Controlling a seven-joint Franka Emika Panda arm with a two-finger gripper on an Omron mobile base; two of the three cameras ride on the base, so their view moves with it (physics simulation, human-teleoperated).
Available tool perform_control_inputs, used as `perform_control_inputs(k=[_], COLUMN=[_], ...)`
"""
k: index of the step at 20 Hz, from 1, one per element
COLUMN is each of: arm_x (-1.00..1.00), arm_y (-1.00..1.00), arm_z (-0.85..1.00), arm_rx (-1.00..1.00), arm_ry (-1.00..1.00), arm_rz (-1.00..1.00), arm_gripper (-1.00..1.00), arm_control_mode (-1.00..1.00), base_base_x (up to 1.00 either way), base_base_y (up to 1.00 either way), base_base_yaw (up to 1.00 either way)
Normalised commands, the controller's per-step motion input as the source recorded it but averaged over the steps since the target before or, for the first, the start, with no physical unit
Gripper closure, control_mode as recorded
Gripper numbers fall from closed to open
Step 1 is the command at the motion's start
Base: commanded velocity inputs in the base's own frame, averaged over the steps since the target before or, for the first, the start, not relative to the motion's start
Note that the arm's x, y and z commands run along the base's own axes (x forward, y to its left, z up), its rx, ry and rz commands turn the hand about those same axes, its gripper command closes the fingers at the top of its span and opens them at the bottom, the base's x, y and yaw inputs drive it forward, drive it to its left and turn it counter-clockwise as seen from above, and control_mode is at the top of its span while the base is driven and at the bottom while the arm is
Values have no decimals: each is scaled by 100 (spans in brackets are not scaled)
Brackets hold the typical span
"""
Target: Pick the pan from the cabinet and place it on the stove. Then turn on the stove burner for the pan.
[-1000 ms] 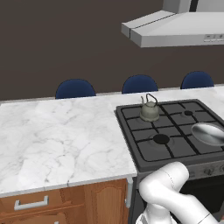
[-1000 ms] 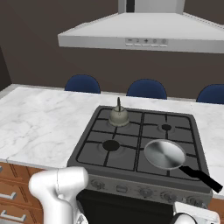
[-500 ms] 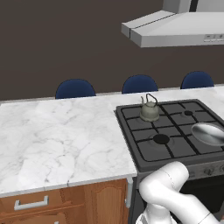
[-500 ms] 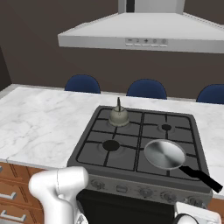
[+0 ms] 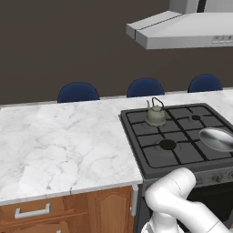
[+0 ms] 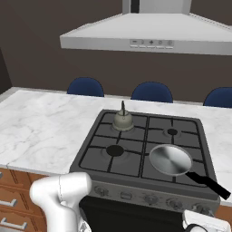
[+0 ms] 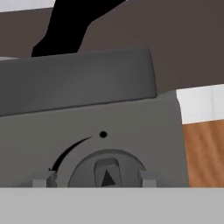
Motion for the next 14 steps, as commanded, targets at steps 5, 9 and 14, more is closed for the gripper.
perform_control_inputs(k=[5, 9, 14], arm_x=[13, 23, 22], arm_y=[9, 16, 17], arm_z=[-12, -13, -13], arm_rx=[0, 0, 0], arm_ry=[-4, -3, -2], arm_rz=[3, 4, 4], arm_gripper=[-100, 100, 100], arm_control_mode=[-100, -100, -100], base_base_x=[0, 0, 0], base_base_y=[0, 0, 0], base_base_yaw=[0, 0, 0])
